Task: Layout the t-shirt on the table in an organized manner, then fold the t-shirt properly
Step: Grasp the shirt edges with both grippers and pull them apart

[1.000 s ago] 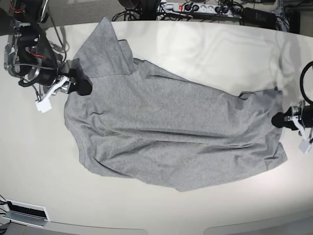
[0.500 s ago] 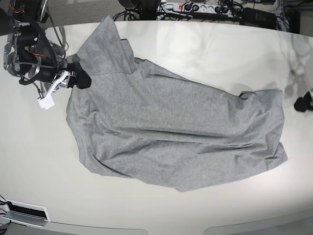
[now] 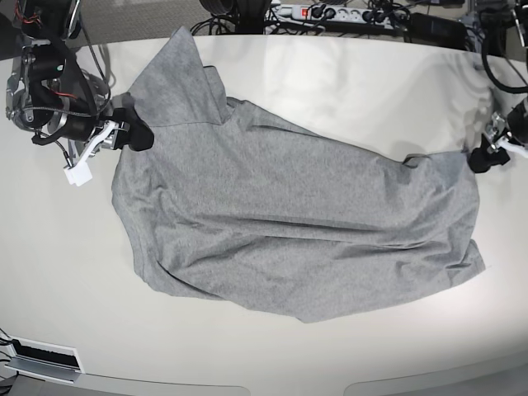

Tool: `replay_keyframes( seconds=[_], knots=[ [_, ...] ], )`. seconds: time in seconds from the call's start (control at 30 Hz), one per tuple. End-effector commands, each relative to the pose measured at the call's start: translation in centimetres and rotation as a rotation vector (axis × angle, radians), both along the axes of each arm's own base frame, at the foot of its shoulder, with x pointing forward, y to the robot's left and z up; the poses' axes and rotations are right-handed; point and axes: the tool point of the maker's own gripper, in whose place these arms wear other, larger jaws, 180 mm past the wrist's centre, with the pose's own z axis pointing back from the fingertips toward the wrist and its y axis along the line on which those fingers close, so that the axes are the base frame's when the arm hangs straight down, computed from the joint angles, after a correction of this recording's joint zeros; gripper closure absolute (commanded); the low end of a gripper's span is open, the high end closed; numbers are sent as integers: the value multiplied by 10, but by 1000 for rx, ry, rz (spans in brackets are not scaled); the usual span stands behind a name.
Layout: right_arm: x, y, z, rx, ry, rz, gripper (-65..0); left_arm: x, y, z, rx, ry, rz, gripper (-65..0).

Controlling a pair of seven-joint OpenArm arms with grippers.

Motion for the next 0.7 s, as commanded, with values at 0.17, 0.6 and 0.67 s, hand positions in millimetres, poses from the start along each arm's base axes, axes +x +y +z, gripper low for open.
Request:
replay_keyframes(
  seconds=[0.17,0.6,0.67],
  knots=[
    [0,-6,2,-23,11,17,-287,6,-18,-17,19,53,-8,-394],
    [3,1,42,163,-6,88,0,51,8,84,-90,-33,-184,0],
    [9,-4,55,160,-38,109,0,61,26,112,-59,-77,-177,0]
  ],
)
